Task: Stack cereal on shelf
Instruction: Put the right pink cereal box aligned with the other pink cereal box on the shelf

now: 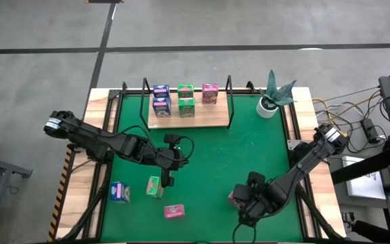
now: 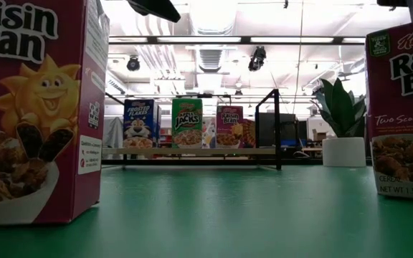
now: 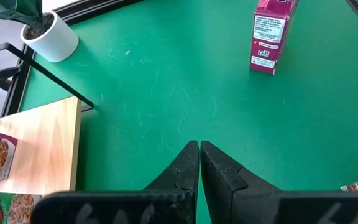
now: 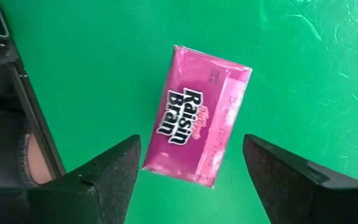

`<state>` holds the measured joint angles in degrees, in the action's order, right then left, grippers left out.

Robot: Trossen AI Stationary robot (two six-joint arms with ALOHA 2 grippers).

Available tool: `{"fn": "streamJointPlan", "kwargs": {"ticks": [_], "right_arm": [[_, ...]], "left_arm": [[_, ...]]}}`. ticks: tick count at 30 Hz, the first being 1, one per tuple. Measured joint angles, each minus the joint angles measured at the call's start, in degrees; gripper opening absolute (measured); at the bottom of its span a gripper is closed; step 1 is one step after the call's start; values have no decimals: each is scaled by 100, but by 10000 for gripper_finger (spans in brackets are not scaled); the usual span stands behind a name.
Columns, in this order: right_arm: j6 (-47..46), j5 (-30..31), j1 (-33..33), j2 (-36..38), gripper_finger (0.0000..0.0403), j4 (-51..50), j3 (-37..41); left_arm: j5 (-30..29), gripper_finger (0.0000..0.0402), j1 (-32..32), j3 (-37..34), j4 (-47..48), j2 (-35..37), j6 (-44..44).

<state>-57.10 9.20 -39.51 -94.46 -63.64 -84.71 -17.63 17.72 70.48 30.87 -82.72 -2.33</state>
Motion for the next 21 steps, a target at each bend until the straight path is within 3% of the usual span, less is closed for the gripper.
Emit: {"fn": "streamJointPlan", "kwargs": {"ticks": [7, 21], "right_arm": [[57, 2, 2, -204, 253, 7, 4], [220, 198, 4, -210, 173, 4, 35]], "left_arm": [[-1, 0, 0, 0, -8, 0, -10], [-2, 0, 0, 0, -4, 0, -13]]}}
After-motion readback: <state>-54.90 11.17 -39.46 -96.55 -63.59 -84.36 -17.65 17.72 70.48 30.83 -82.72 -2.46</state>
